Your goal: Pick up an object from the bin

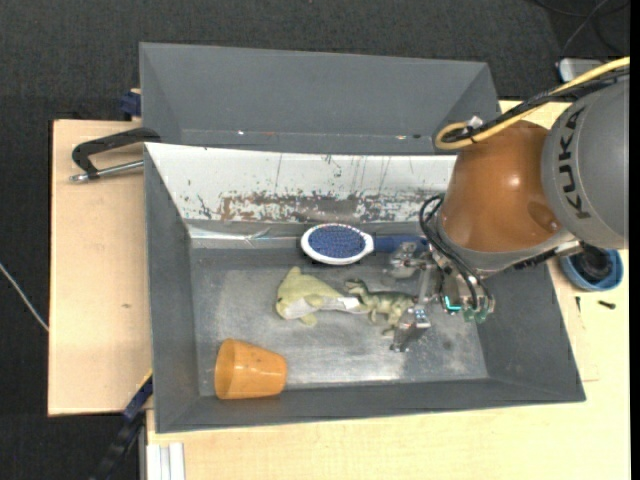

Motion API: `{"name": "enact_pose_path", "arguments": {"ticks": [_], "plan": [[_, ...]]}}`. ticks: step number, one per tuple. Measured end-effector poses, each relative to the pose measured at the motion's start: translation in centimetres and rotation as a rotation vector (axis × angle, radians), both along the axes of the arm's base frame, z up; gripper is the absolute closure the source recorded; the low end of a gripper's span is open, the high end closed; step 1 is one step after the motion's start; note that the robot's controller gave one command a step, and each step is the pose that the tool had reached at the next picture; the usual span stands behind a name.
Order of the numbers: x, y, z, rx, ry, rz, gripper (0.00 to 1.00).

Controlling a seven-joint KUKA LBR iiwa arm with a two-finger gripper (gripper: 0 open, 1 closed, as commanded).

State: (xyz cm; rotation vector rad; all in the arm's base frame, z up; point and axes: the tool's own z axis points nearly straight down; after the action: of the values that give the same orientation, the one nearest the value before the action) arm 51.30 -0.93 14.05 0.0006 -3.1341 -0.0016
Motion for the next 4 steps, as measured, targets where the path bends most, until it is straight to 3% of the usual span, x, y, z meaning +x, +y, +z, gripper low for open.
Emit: {"name": "enact_pose_path", "arguments": {"ticks": [1, 2, 3, 4], "plan": [[5.1, 11.1, -6.9, 0.0, -0.016, 0.115, 0.0], [5.0, 8.0, -3.9, 0.001, -0.012, 0.056, 0.0], [4.6, 6.4, -3.0, 0.001, -0.008, -0.021, 0.0], [4.4, 7.8, -6.8, 0.0, -0.008, -0.175, 0.0]]}}
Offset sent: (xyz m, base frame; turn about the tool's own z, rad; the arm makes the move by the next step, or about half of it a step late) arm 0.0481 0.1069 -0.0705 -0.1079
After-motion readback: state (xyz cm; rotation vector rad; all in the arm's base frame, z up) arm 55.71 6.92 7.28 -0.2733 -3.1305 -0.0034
